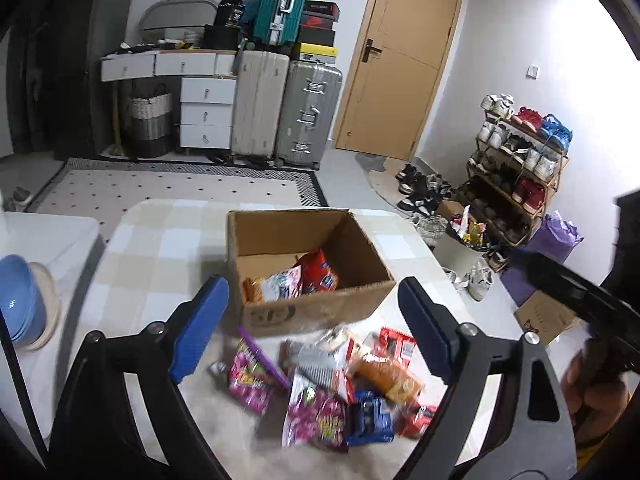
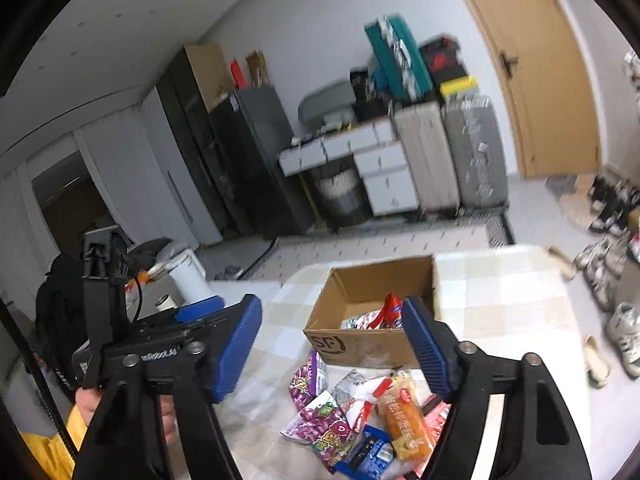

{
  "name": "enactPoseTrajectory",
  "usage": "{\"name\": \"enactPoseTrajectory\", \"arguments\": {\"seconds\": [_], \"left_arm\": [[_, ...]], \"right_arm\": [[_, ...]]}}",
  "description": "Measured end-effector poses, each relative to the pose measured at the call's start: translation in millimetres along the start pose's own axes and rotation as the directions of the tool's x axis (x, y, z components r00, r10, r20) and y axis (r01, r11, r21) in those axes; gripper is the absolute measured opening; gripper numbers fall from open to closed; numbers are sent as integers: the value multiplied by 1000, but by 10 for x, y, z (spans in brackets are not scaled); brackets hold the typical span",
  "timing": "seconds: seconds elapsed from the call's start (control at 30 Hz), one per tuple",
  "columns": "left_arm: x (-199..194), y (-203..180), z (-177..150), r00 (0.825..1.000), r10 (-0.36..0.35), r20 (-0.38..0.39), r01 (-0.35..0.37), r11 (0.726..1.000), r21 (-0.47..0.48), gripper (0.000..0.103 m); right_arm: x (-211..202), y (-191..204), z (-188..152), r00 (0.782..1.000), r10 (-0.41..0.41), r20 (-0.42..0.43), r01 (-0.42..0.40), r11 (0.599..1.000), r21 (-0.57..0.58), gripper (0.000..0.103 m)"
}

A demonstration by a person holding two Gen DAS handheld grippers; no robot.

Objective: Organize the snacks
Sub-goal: 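Withdraw both open tools back toward the remaining snacks, then close the right tool on the red wafer pack while the left tool grasps a purple candy bag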

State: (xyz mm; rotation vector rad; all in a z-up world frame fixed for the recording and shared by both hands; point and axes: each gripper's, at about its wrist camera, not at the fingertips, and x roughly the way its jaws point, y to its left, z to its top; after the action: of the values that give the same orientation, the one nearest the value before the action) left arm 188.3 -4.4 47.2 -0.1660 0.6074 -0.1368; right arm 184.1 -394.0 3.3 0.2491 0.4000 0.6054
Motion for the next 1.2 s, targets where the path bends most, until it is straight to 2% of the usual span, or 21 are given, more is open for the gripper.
{"name": "enactPoseTrajectory", "arguments": {"seconds": [0.07,0.1,0.27,0.37,0.43,0.53,0.63,0.83,1.0,1.2], "left_arm": [[-227,-19,-74,1000,21,22,-21,1000,-2,92],[-332,-31,-119,999,32,34,-32,999,-6,101],[-848,-128,-374,994,47,96,-48,999,14,102],[-1074,-200,-542,991,79,104,-81,996,23,102],[-1227,-216,-671,986,115,118,-114,993,-8,102],[-1426,-201,-901,983,90,158,-85,996,-37,102],[-1479,-217,-1098,982,98,159,-97,995,-12,102],[-1353,-312,-1520,986,102,132,-114,990,88,102],[-1047,-244,-1742,998,63,31,-64,996,60,102],[-559,-94,-1816,997,64,-50,-61,997,52,102]], "right_arm": [[-230,80,-74,999,-15,43,15,1000,-1,92],[-323,105,-105,998,-16,59,16,1000,1,92],[-702,231,-273,994,-33,106,32,999,16,102],[-902,244,-425,991,-61,116,60,998,12,102],[-1037,236,-550,984,-107,144,107,994,8,102],[-1173,211,-702,971,-151,186,156,988,-9,102],[-1222,156,-914,979,-141,146,146,989,-19,102],[-1046,22,-1279,990,-139,27,139,990,-9,102],[-902,-114,-1511,990,-134,-32,134,991,10,102],[-612,-170,-1656,982,-158,-107,156,987,-27,102]]}}
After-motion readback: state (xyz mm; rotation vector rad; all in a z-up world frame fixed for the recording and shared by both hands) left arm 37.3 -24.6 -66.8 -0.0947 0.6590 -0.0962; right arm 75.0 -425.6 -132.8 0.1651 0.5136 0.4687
